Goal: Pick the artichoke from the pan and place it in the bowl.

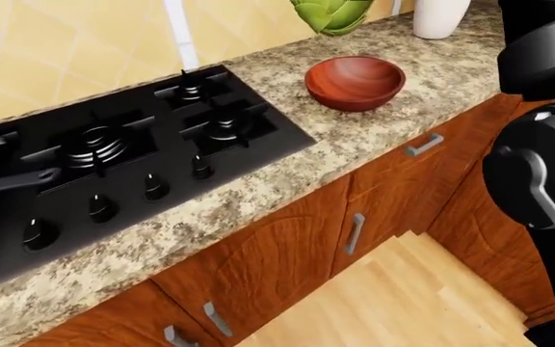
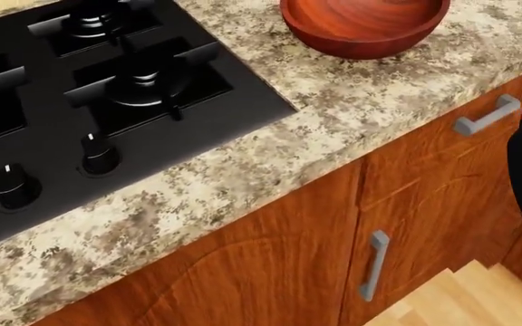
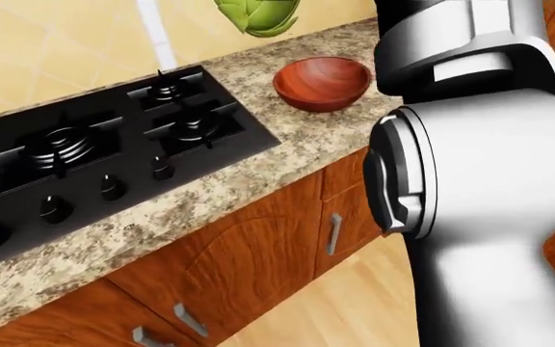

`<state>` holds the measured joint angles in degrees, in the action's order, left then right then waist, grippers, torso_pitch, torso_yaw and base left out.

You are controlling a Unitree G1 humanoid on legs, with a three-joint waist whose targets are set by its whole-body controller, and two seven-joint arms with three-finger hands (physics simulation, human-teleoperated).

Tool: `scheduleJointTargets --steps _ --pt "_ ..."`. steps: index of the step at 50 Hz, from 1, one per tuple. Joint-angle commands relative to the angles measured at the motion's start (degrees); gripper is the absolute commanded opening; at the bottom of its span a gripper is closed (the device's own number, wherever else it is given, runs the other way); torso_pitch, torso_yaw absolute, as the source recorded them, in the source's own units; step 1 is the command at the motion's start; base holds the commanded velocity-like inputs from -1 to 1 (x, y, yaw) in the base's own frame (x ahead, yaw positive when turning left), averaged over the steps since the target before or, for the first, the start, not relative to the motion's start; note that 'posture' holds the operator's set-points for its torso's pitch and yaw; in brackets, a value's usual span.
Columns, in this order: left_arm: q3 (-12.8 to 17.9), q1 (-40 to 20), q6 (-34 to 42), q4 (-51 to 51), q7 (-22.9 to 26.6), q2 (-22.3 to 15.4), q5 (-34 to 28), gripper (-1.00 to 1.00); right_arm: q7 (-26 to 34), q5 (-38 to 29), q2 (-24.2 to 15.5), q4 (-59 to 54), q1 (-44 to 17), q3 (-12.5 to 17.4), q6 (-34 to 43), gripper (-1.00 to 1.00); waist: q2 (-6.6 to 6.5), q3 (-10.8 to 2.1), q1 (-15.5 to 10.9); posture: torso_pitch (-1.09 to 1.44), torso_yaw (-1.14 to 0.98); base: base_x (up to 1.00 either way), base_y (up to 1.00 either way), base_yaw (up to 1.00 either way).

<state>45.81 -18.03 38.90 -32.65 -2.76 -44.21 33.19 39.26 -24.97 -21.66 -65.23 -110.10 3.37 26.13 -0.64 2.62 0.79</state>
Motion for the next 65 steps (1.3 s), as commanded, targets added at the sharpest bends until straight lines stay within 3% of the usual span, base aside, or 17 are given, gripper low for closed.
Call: scheduleJointTargets --steps 1,2,4,11,14,15,17,22,26,37,40,41,45,46,49,55,65 --pt "0.58 -0.75 -1.49 -1.18 0.04 -0.89 -0.02 1.00 -0.92 0.19 -0.88 1.84 -1.89 0.48 -1.15 -1.00 1.54 -1.93 0.19 0.00 0.00 0.00 -0.26 0.00" --pt "0.59 -0.75 -1.49 -1.18 0.04 -0.89 -0.02 1.00 -0.92 0.18 -0.88 1.84 -1.89 0.48 -1.17 -1.00 -0.37 -1.21 0.37 0.00 0.00 0.00 -0.27 0.00" --pt "0.63 -0.74 -1.48 -1.18 0.05 -0.90 -0.01 1.00 -0.92 0.20 -0.85 1.76 -2.01 0.51 -1.18 -1.00 -0.17 -1.07 0.26 0.00 0.00 0.00 -0.27 0.00" --pt "0.69 -0.78 -1.34 -1.25 0.00 -0.96 0.14 1.00 -0.78 0.19 -0.98 1.64 -2.17 0.53 -1.27 -1.00 -4.39 -0.06 -0.23 0.00 0.00 0.00 -0.28 0.00" --pt "0.78 -0.69 -1.34 -1.32 0.02 -0.93 0.15 1.00 -0.81 0.20 -1.01 1.70 -2.11 0.55 -1.30 -1.00 -8.18 -0.87 0.18 0.00 0.00 0.00 -0.28 0.00" --pt "0.77 -0.63 -1.36 -1.36 0.03 -0.90 0.13 1.00 -0.78 0.19 -1.03 1.75 -2.10 0.54 -1.30 -1.00 -6.00 -0.59 -0.08 0.00 0.00 0.00 -0.27 0.00" --pt "0.75 -0.65 -1.40 -1.28 0.03 -0.90 0.09 1.00 -0.78 0.20 -1.08 1.74 -2.21 0.57 -1.26 -1.00 -6.91 -0.84 0.48 0.00 0.00 0.00 -0.28 0.00" --pt "0.84 -0.55 -1.44 -1.33 0.12 -0.86 0.06 1.00 -0.67 0.18 -1.05 1.82 -2.13 0.53 -1.30 -1.00 -4.51 -1.06 0.35 0.00 0.00 0.00 -0.28 0.00" --pt "0.94 -0.54 -1.43 -1.33 0.17 -0.90 0.09 1.00 -0.55 0.15 -1.11 2.15 -1.95 0.52 -1.09 -1.00 0.78 -1.74 0.10 0.00 0.00 0.00 -0.29 0.00" --pt "0.82 -0.70 -1.49 -1.10 0.14 -1.03 0.02 1.00 -0.34 0.13 -1.09 2.02 -1.89 0.48 -1.38 -1.00 -4.57 -0.09 -0.28 0.00 0.00 0.00 -0.28 0.00" --pt "0.76 -0.74 -1.47 -1.07 0.09 -1.04 0.03 1.00 -0.36 0.14 -1.10 1.99 -2.05 0.51 -1.33 -1.00 -8.00 -0.91 0.13 0.00 0.00 0.00 -0.28 0.00" --pt "0.76 -0.77 -1.44 -1.07 0.07 -1.07 0.04 1.00 -0.37 0.17 -1.09 2.00 -2.07 0.55 -1.28 -1.00 -6.03 -0.56 -0.12 0.00 0.00 0.00 -0.28 0.00" --pt "0.77 -0.79 -1.44 -1.03 0.04 -1.11 0.07 1.00 -0.35 0.27 -1.04 2.01 -2.10 0.62 -1.28 -1.00 -6.23 -1.40 0.50 0.00 0.00 0.00 -0.26 0.00" --pt "0.76 -0.73 -1.46 -1.11 0.05 -1.05 0.06 1.00 -0.50 0.52 -1.00 2.10 -2.11 0.84 -1.28 -1.00 -5.79 -0.12 0.59 0.00 0.00 0.00 0.00 0.00" --pt "0.74 -0.63 -1.51 -1.16 0.06 -0.97 -0.03 1.00 -0.80 0.85 -1.13 2.18 -1.99 0.96 -1.60 -1.00 -1.01 1.14 -0.15 0.00 0.00 0.00 0.00 0.00" --pt "0.78 -0.57 -1.57 -1.16 0.21 -0.90 -0.15 1.00 -1.23 1.13 -1.25 2.08 -1.97 0.79 -2.62 -1.00 -4.35 1.22 0.30 0.00 0.00 0.00 0.00 0.00" --pt "0.95 -0.43 -1.48 -1.41 0.35 -0.88 -0.25 1.00 -4.38 1.60 -1.82 0.29 -2.62 1.24 -3.72 -1.00 -5.35 1.00 1.21 0.00 0.00 0.00 0.00 0.00"
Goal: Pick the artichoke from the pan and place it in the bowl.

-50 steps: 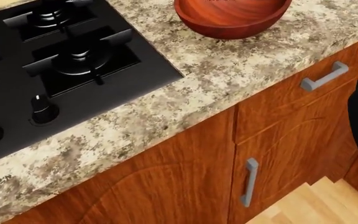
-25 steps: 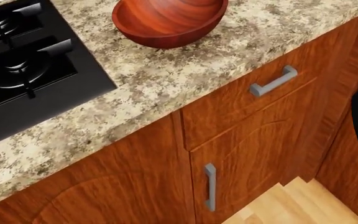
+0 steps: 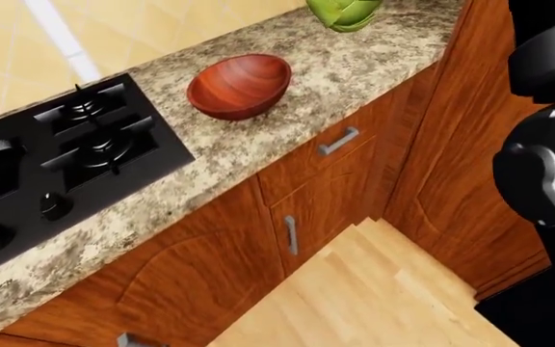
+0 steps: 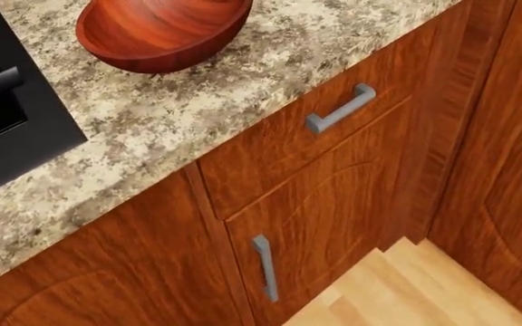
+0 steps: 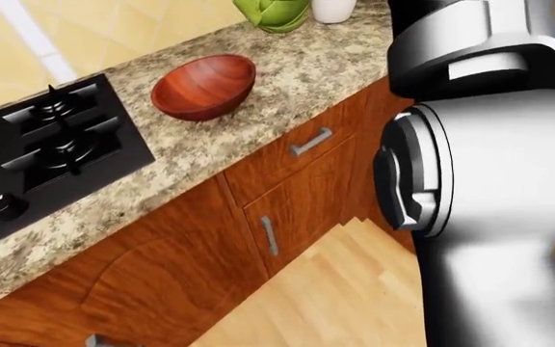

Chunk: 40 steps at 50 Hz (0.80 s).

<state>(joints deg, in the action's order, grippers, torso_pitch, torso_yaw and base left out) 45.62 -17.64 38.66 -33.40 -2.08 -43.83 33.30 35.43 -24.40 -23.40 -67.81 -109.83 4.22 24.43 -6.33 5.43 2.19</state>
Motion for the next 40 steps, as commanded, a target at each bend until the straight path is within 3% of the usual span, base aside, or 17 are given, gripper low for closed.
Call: scheduleJointTargets --steps 1,31,32,33,40 --pt "1.17 -0.86 -1.22 -0.61 -0.32 -1.29 -0.36 1.00 -0.41 1.04 -0.07 3.00 -2.79 0.31 -2.37 -1.00 0.36 -1.81 -0.13 0.00 0.00 0.00 0.00 0.00" --pt "1.80 -0.88 -0.89 -0.69 -0.46 -2.07 0.39 1.00 2.79 -0.86 0.15 3.50 -2.85 -0.21 -4.39 -1.00 1.39 -1.54 -0.21 0.00 0.00 0.00 0.00 0.00" --pt "1.82 -0.96 -0.84 -0.68 -0.52 -2.09 0.45 1.00 2.81 -0.83 0.14 3.50 -2.89 -0.17 -4.32 -1.00 1.38 -1.60 -0.23 0.00 0.00 0.02 0.00 0.00" --pt "1.75 -0.92 -0.84 -0.75 -0.54 -2.07 0.43 1.00 2.89 -0.84 0.12 3.54 -2.85 -0.18 -4.38 -1.00 1.29 -3.04 -0.41 0.00 0.00 0.05 0.00 0.00" --pt "1.76 -1.11 -0.68 -0.74 -0.71 -2.26 0.58 1.00 3.14 -0.82 0.08 3.46 -3.19 -0.17 -4.29 -1.00 2.89 -2.38 -0.54 0.00 0.00 0.16 0.00 0.00"
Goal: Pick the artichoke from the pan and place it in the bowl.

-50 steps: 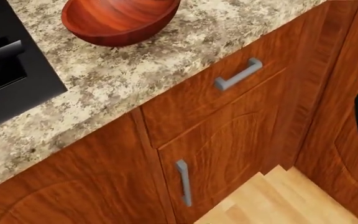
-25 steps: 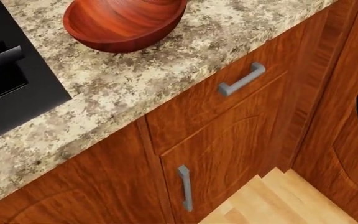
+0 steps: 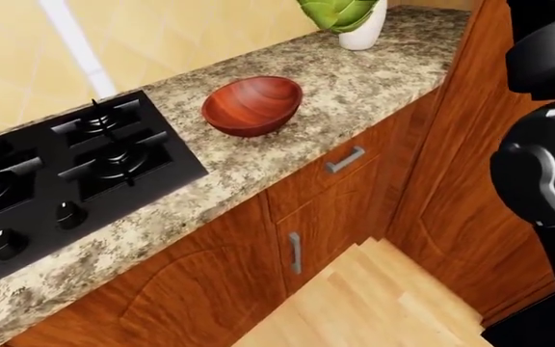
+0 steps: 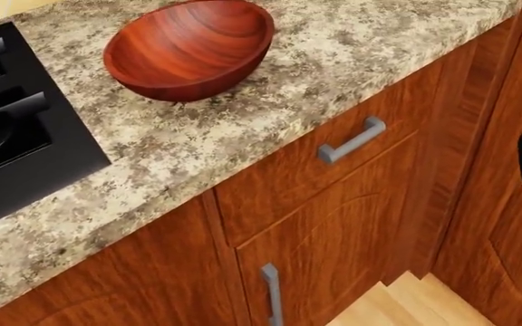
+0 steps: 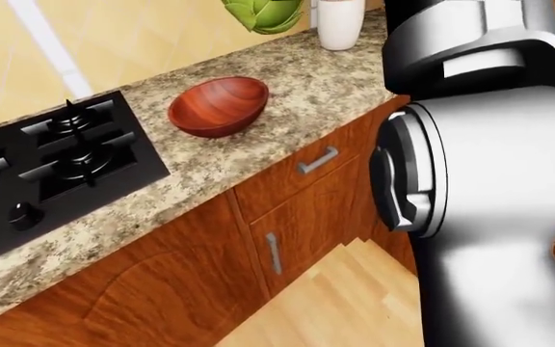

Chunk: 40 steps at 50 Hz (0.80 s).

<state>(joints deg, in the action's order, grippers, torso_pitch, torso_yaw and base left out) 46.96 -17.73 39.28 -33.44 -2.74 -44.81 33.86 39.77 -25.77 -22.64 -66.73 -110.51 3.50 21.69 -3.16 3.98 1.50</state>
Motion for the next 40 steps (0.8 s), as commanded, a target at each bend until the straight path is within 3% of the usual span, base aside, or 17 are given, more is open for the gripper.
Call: scheduleJointTargets --steps 1,5,6,8,10,14,18,20,21,23,26,30,31,33,34,37,40 --pt "0.45 -1.05 -1.23 -0.73 -0.09 -1.29 0.10 1.00 -1.17 0.55 -0.67 2.38 -2.55 0.55 -1.54 -1.00 -0.13 -0.75 0.18 0.00 0.00 0.26 0.00 0.00" --pt "0.51 -1.06 -1.18 -0.72 -0.12 -1.44 0.22 1.00 -1.09 0.53 -0.67 2.27 -2.79 0.56 -1.56 -1.00 -0.89 -0.91 0.33 0.00 0.00 0.27 0.00 0.00" --pt "0.49 -1.09 -1.20 -0.68 -0.14 -1.46 0.23 1.00 -1.08 0.58 -0.67 2.22 -2.85 0.61 -1.54 -1.00 -1.47 -0.84 0.34 0.00 0.00 0.29 0.00 0.00" --pt "0.51 -1.07 -1.21 -0.68 -0.14 -1.51 0.25 1.00 -1.05 0.59 -0.66 2.24 -2.77 0.60 -1.59 -1.00 -3.87 -0.73 0.36 0.00 0.00 0.28 0.00 0.00" --pt "0.55 -0.95 -1.22 -0.74 -0.13 -1.46 0.27 1.00 -1.00 0.63 -0.65 2.29 -2.75 0.62 -1.49 -1.00 -3.05 -1.04 0.39 0.00 0.00 0.27 0.00 0.00" --pt "0.62 -0.92 -1.19 -0.78 -0.15 -1.49 0.31 1.00 -0.93 0.71 -0.69 2.41 -2.69 0.66 -1.36 -1.00 -2.60 -1.53 0.34 0.00 0.00 0.27 0.00 0.00" --pt "0.56 -0.88 -1.22 -0.79 -0.17 -1.46 0.28 1.00 -0.93 0.75 -0.75 2.36 -2.82 0.66 -1.28 -1.00 -0.04 -1.42 -0.61 0.00 0.00 0.27 0.00 0.00" --pt "0.59 -0.90 -1.21 -0.76 -0.17 -1.49 0.29 1.00 -0.91 0.75 -0.73 2.40 -2.79 0.65 -1.21 -1.00 2.76 -2.19 -1.03 0.00 0.00 0.28 0.00 0.00" --pt "0.54 -0.89 -1.24 -0.77 -0.17 -1.47 0.26 1.00 -0.86 0.73 -0.72 2.44 -2.75 0.60 -1.22 -1.00 1.09 -1.50 -0.56 0.00 0.00 0.27 0.00 0.00" --pt "0.49 -0.90 -1.28 -0.77 -0.18 -1.42 0.25 1.00 -0.93 0.75 -0.75 2.40 -2.77 0.64 -1.22 -1.00 2.54 -0.93 -0.66 0.00 0.00 0.28 0.00 0.00" --pt "0.54 -0.84 -1.32 -0.77 -0.11 -1.41 0.21 1.00 -1.21 0.80 -0.73 2.39 -2.67 0.71 -1.16 -1.00 1.73 -1.34 -0.42 0.00 0.00 0.28 0.00 0.00" --pt "0.55 -0.85 -1.30 -0.74 -0.09 -1.42 0.21 1.00 -3.57 1.52 -0.71 1.70 -3.36 1.52 0.33 -1.00 0.16 0.35 0.04 0.00 0.00 0.10 0.00 0.00" --pt "0.56 -0.90 -1.28 -0.70 -0.10 -1.47 0.22 1.00 -3.75 1.64 -0.78 1.68 -3.35 1.46 -0.19 -1.00 -0.73 0.30 0.27 0.00 0.00 0.00 0.00 0.00" --pt "0.53 -0.91 -1.30 -0.67 -0.10 -1.48 0.21 1.00 -4.29 1.53 -0.84 1.45 -3.38 1.17 -0.53 -1.00 -4.10 -0.47 0.28 0.00 0.00 0.00 0.00 0.00" --pt "0.54 -0.91 -1.31 -0.65 -0.09 -1.49 0.20 1.00 -5.83 1.29 -0.84 1.38 -3.14 1.10 -1.39 -1.00 -1.64 0.18 0.44 0.00 0.00 0.00 0.00 0.00" --pt "0.70 -0.93 -1.19 -0.62 -0.09 -1.62 0.32 1.00 -12.77 0.24 -1.54 0.66 -1.40 1.08 -7.51 -1.00 -1.84 -0.38 -0.03 0.00 0.00 0.00 0.00 0.00" --pt "0.61 -0.96 -1.20 -0.61 -0.14 -1.68 0.31 1.00 -10.96 -1.68 -2.34 -0.34 -1.26 -0.11 -8.66 -1.00 -0.98 -0.56 -0.13 0.00 0.00 0.00 0.00 0.00"
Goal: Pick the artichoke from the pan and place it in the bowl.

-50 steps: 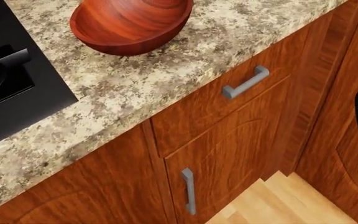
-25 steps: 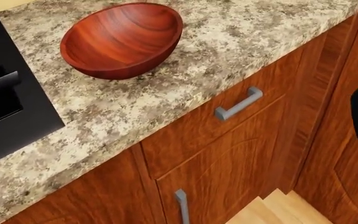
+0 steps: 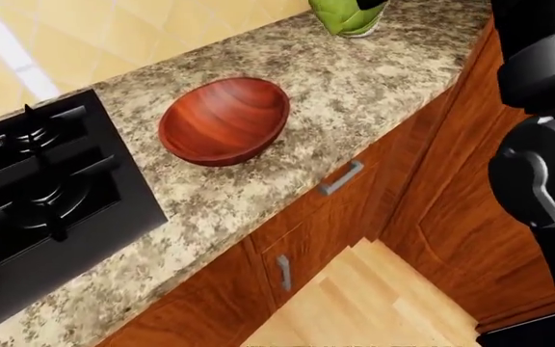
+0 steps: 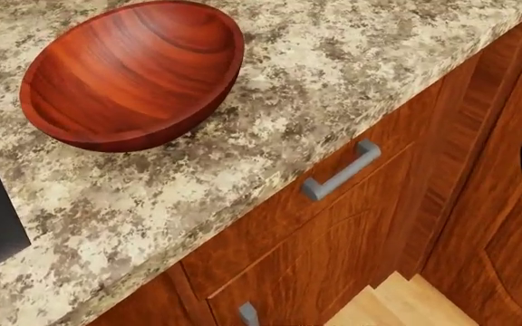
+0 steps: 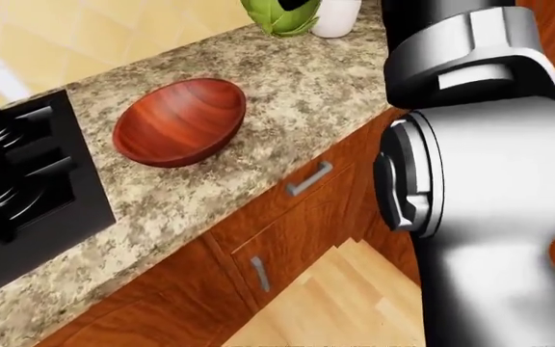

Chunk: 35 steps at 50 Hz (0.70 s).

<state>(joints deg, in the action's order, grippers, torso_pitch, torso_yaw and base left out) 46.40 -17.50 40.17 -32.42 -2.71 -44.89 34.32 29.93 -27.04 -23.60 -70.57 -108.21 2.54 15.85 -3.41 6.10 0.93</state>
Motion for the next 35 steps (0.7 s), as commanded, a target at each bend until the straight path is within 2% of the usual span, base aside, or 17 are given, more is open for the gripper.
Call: scheduleJointTargets --steps 1,5,6,14,15,16,20,22,24,27,29,31,35 --pt "1.16 -1.19 -2.07 -1.67 -0.18 -1.60 -0.14 1.00 -0.79 -0.41 -1.32 3.29 -3.82 1.17 -1.72 -1.00 -0.62 -2.74 0.41 0.00 0.00 0.00 0.00 0.00" --pt "1.04 -1.07 -2.23 -1.66 -0.12 -1.46 -0.35 1.00 1.29 0.82 -0.98 4.07 -4.12 2.32 0.65 -1.00 -0.59 -2.55 0.47 0.00 0.00 0.00 0.00 0.00" --pt "1.12 -1.04 -2.23 -1.66 -0.07 -1.46 -0.37 1.00 0.83 2.49 -0.66 4.14 -4.91 3.76 1.80 -1.00 -0.63 -2.47 0.51 0.00 0.00 0.00 0.00 0.00" --pt "1.14 -1.13 -2.07 -1.75 -0.01 -1.53 -0.38 1.00 1.37 3.54 -0.92 4.47 -5.15 2.73 1.66 -1.00 -0.66 -2.02 0.68 0.00 0.00 0.00 0.00 0.00" --pt "1.19 -1.12 -2.06 -1.72 0.01 -1.54 -0.38 1.00 1.57 3.56 -0.92 4.48 -5.19 2.61 1.69 -1.00 -0.51 -3.25 0.34 0.00 0.00 0.00 0.00 0.09" --pt "1.22 -1.12 -2.04 -1.72 0.02 -1.54 -0.36 1.00 1.48 3.60 -0.88 4.46 -5.20 2.61 1.75 -1.00 -0.18 -3.85 -0.15 0.00 0.00 0.00 0.00 0.30" --pt "1.26 -1.06 -2.05 -1.74 0.07 -1.53 -0.40 1.00 1.87 3.95 -0.82 4.57 -5.29 2.61 2.16 -1.00 0.30 -3.72 -0.41 0.00 0.00 0.00 0.00 0.38" --pt "1.26 -1.06 -2.04 -1.76 0.07 -1.51 -0.38 1.00 1.93 4.20 -0.77 4.69 -5.47 2.69 2.73 -1.00 -0.24 -3.68 -0.31 0.00 0.00 0.00 0.00 0.38" --pt "1.25 -1.03 -2.08 -1.77 0.09 -1.46 -0.41 1.00 2.11 4.32 -0.79 4.82 -5.43 2.63 2.86 -1.00 -1.60 -3.76 -0.37 0.00 0.00 0.00 0.00 0.38" --pt "1.24 -0.99 -2.20 -1.67 0.16 -1.42 -0.51 1.00 2.42 4.57 -0.74 5.11 -5.31 2.60 3.14 -1.00 -2.46 -4.87 -0.48 0.00 0.00 0.00 0.00 0.38" --pt "1.21 -1.01 -2.19 -1.69 0.14 -1.39 -0.51 1.00 2.56 4.58 -0.77 5.16 -5.22 2.49 3.16 -1.00 -4.29 -3.90 0.01 0.00 0.00 0.00 0.00 0.39" --pt "1.20 -1.04 -2.14 -1.73 0.14 -1.39 -0.48 1.00 2.74 4.54 -0.77 5.28 -5.15 2.36 3.22 -1.00 -3.31 -4.13 -0.51 0.00 0.00 0.00 0.00 0.38" --pt "1.29 -1.03 -2.05 -1.82 0.10 -1.43 -0.40 1.00 3.17 4.52 -0.72 5.43 -5.19 2.23 3.38 -1.00 -1.25 -3.54 -0.40 0.00 0.00 0.00 0.00 0.38"
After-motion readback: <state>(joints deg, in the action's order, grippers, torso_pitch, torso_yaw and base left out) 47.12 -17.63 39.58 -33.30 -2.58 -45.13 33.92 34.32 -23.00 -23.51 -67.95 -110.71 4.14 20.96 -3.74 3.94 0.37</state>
